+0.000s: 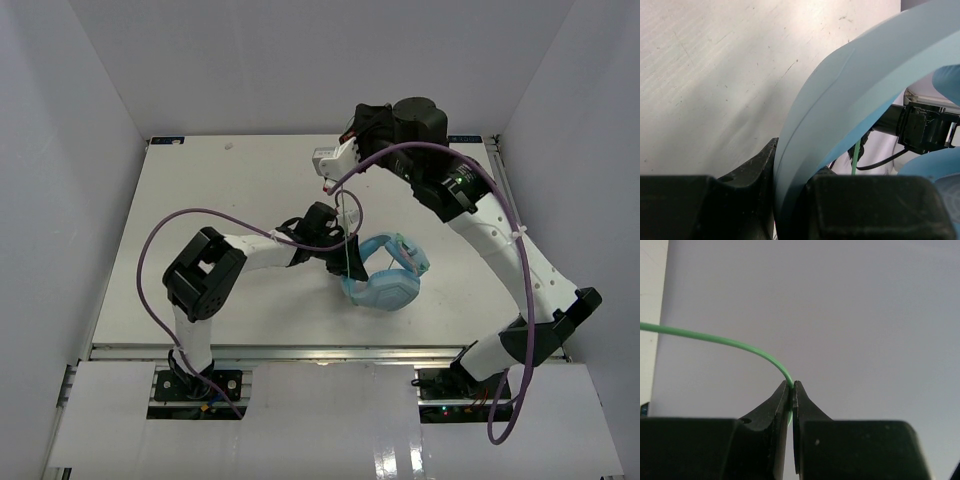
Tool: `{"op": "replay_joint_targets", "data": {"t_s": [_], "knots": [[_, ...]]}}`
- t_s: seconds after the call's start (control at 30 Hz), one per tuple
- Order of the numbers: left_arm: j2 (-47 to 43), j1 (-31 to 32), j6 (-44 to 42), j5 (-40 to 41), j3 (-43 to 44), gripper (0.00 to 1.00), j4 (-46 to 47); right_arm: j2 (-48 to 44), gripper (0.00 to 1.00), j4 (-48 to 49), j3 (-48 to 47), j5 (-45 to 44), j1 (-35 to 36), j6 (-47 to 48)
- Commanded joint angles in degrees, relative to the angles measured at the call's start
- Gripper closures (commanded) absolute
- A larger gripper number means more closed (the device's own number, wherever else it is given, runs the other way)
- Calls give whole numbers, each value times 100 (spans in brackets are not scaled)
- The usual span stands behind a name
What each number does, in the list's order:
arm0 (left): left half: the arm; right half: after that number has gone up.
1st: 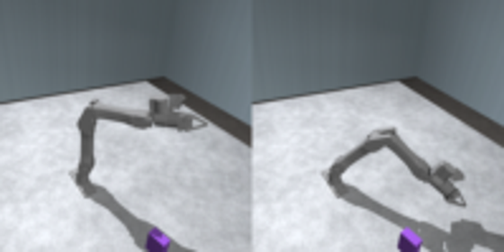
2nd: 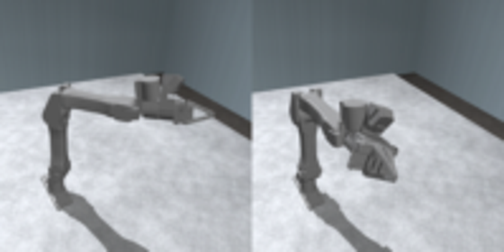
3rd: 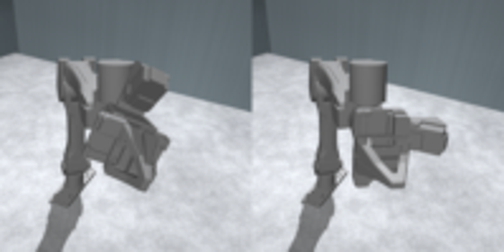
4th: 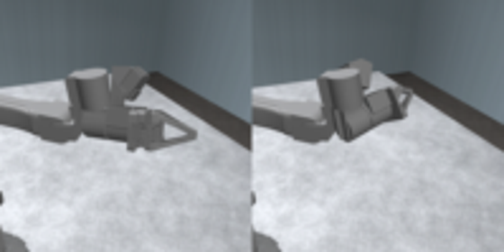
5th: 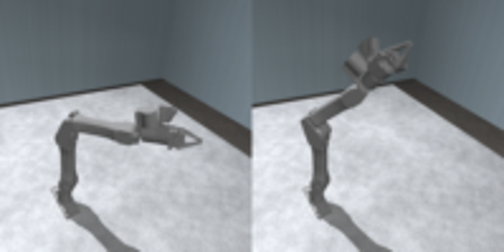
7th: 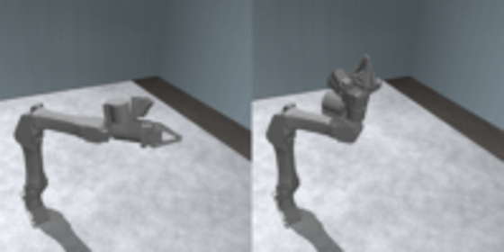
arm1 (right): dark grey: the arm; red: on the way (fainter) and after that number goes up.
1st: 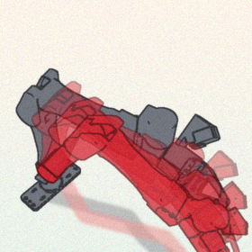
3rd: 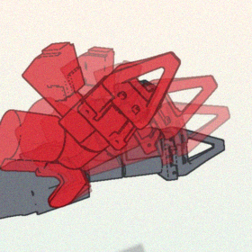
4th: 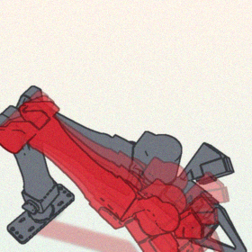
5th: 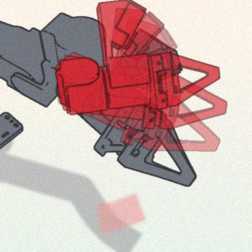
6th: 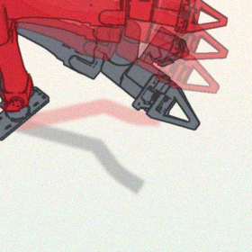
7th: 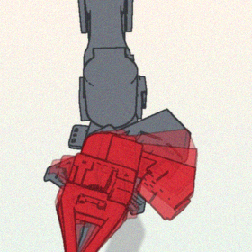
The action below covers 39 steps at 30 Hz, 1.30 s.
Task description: Wrap the headphones
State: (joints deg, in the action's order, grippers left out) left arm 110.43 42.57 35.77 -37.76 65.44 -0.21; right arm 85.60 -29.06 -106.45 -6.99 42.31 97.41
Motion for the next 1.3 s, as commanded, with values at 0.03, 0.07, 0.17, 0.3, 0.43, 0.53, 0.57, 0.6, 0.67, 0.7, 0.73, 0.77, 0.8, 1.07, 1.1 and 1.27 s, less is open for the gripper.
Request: {"op": "replay_joint_targets", "data": {"t_s": [0.03,0.07,0.17,0.3,0.43,0.53,0.57,0.6,0.67,0.7,0.73,0.77,0.8,1.07,1.1,1.27], "knots": [[-856,17,-535,374,-45,100,-405,-11,92,296,-604,402,-409,-1387],[-927,15,-612,522,-35,100,-542,-6,92,293,-678,477,-481,-1600],[-1124,7,-879,856,-15,100,-918,-22,92,279,-859,685,-706,-2067],[-1351,-13,-1213,1357,-15,100,-1182,-85,92,259,-878,1080,-994,-2713],[-1815,-12,-1573,1901,-87,100,-1380,-230,92,260,-706,1467,-1250,-3588],[-2238,-34,-1796,2220,-224,100,-1420,-301,92,255,-622,1700,-1371,-4048],[-2392,-38,-1883,2335,-282,100,-1436,-323,92,252,-589,1783,-1432,-4259],[-2477,-65,-1963,2432,-320,100,-1458,-332,92,245,-594,1836,-1476,-4450],[-2779,-101,-2040,2567,-421,100,-1470,-310,92,243,-642,2057,-1633,-4782],[-2875,-127,-2066,2645,-486,100,-1479,-301,92,243,-681,2148,-1758,-4985],[-2986,-137,-2094,2708,-535,100,-1484,-291,92,243,-700,2304,-1888,-5176],[-3105,-140,-2122,2766,-579,100,-1488,-280,92,243,-711,2486,-2021,-5363],[-3215,-146,-2157,2825,-615,100,-1493,-270,92,243,-716,2653,-2170,-5540],[-3920,-170,-2390,3049,-513,100,-1722,-424,92,272,-193,3418,-2709,-6387],[-3989,-170,-2396,3070,-481,100,-1759,-456,92,298,-103,3549,-2788,-6518],[-4317,-170,-2393,3046,-253,100,-1942,-729,92,597,702,4125,-3065,-6975]]}}
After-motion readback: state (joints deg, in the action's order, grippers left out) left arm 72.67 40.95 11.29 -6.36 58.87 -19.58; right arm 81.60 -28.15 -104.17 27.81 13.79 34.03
